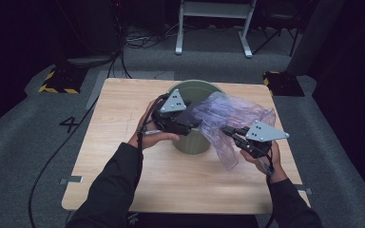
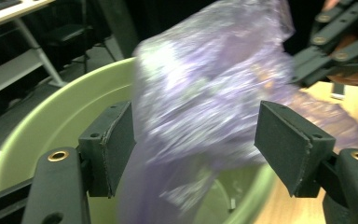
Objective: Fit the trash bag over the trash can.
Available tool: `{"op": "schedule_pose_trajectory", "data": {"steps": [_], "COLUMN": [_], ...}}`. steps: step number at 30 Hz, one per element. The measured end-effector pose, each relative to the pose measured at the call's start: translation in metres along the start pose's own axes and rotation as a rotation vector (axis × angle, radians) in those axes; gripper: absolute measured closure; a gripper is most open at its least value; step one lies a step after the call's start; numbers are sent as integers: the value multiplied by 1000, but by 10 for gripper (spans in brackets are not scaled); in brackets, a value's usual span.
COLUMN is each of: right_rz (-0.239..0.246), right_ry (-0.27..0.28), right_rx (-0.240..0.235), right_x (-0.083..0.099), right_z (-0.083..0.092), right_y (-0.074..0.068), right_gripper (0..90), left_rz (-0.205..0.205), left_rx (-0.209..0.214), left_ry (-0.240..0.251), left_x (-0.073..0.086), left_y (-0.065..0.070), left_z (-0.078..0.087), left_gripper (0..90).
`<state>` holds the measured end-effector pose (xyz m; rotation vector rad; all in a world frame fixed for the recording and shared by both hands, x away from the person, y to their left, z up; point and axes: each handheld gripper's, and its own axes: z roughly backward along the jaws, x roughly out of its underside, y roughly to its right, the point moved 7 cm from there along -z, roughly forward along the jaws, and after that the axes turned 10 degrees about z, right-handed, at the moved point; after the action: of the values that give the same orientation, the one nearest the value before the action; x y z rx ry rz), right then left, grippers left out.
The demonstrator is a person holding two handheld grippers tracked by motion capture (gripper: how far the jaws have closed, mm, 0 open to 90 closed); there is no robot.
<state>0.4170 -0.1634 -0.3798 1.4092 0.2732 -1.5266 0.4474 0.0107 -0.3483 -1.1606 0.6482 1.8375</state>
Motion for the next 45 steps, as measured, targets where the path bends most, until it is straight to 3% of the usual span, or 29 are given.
{"op": "schedule_pose_trajectory", "data": {"steps": [3, 4, 5, 6, 7, 11, 12, 18, 21, 22, 24, 28, 34, 37, 39, 41, 45], "right_rz": [1, 1, 1, 0, -4, -7, -3, -4, 8, 5, -6, -13, -18, -13, -10, -13, -10], "right_ry": [8, 12, 12, 18, 26, 45, 61, 67, 50, 38, 29, 22, 38, 41, 51, 77, 80], "right_rx": [-4, -6, -6, -8, -13, -19, -25, 3, 10, 14, 14, 15, 1, -3, 5, 0, 15], "right_x": [-3, -4, -4, -5, -6, -10, -12, -14, -11, -10, -7, -3, -5, -6, -7, -9, -9], "right_z": [0, 0, 0, 1, 2, 7, 9, 17, 20, 19, 17, 10, 5, 5, 8, 13, 22], "right_y": [-2, -3, -3, -3, -4, -5, -5, 0, 1, 2, 4, 4, 2, 0, 0, 1, 5], "right_gripper": [890, 870, 870, 853, 843, 764, 683, 532, 536, 545, 581, 698, 822, 813, 760, 717, 595], "left_rz": [-19, -26, -33, -42, -53, -65, -62, -29, -5, -3, 5, 6, -26, -43, -46, -47, -52], "left_rx": [-19, -12, -10, -10, -7, -9, -8, -14, -12, -10, -9, 17, 50, 23, -3, 8, -9], "left_ry": [-22, -22, -14, -8, -6, -5, -1, 40, 52, 54, 52, 50, 56, 29, 18, 5, -4], "left_x": [0, 1, 1, 1, 1, 5, 6, 9, 11, 11, 10, 7, 0, -2, -1, 1, 5], "left_y": [4, 5, 5, 5, 5, 2, 1, -11, -15, -15, -12, 5, 34, 40, 39, 36, 28], "left_z": [-7, -8, -7, -7, -6, -2, -1, 16, 22, 23, 22, 17, 5, -4, -8, -10, -7], "left_gripper": [426, 555, 555, 680, 680, 824, 865, 895, 893, 849, 665, 344, 217, 252, 405, 536, 756]}}
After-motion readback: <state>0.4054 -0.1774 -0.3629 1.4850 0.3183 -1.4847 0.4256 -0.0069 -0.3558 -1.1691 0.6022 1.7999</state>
